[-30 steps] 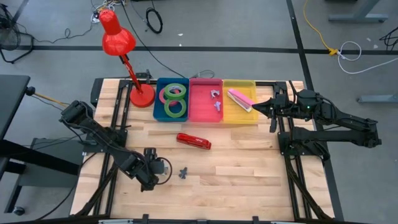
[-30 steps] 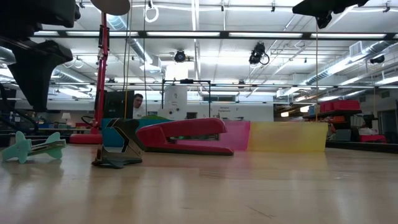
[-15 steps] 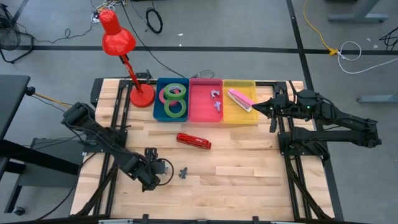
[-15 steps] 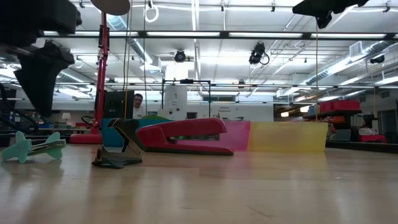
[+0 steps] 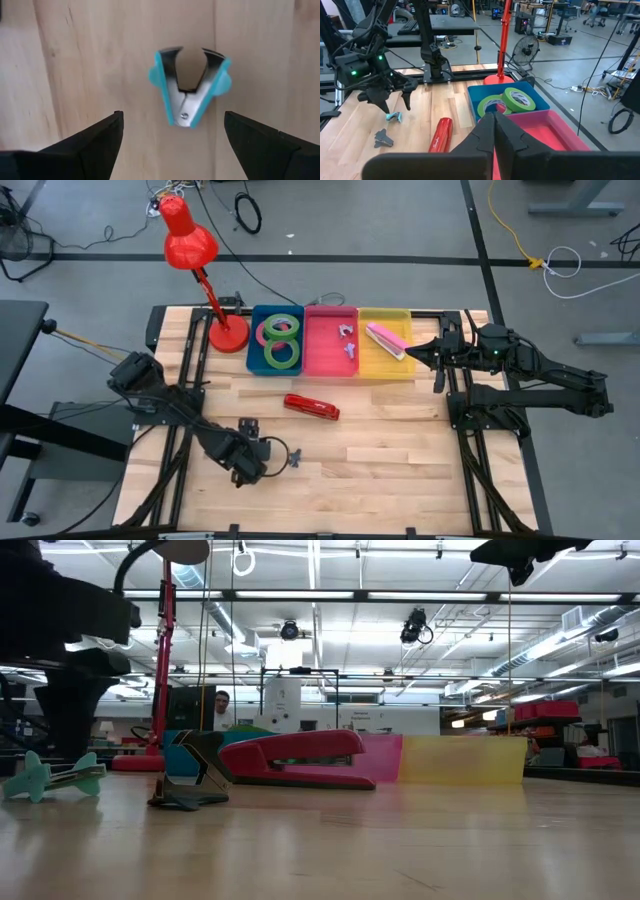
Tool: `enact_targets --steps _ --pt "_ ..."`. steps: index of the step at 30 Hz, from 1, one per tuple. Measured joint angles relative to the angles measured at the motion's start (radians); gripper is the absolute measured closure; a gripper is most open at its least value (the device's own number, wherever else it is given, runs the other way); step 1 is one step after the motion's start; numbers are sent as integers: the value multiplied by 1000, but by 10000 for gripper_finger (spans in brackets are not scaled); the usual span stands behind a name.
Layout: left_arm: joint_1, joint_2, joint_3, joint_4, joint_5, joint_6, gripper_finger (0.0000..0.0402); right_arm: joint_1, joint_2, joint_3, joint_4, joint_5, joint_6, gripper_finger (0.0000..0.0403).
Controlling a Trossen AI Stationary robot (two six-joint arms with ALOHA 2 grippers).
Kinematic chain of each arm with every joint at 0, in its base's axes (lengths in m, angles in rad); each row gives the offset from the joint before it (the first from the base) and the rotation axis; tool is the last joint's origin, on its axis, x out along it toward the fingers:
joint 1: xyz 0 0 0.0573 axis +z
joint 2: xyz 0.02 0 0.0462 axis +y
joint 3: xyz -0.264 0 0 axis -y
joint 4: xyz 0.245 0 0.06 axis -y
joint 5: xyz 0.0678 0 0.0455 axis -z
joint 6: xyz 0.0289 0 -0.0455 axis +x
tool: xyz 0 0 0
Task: Pick and place Stapler, Stapler remover, tape
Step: Put the light blue staple remover into the red bin
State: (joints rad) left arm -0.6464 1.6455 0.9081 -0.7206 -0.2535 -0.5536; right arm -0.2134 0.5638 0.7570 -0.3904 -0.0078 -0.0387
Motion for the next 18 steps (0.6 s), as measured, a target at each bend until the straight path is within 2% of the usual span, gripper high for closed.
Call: enact_targets --steps 5,18 --pt "34 0 0 3 47 24 63 0 0 0 0 0 0 393" --pt "79 11 0 48 92 62 67 0 0 0 0 0 0 393"
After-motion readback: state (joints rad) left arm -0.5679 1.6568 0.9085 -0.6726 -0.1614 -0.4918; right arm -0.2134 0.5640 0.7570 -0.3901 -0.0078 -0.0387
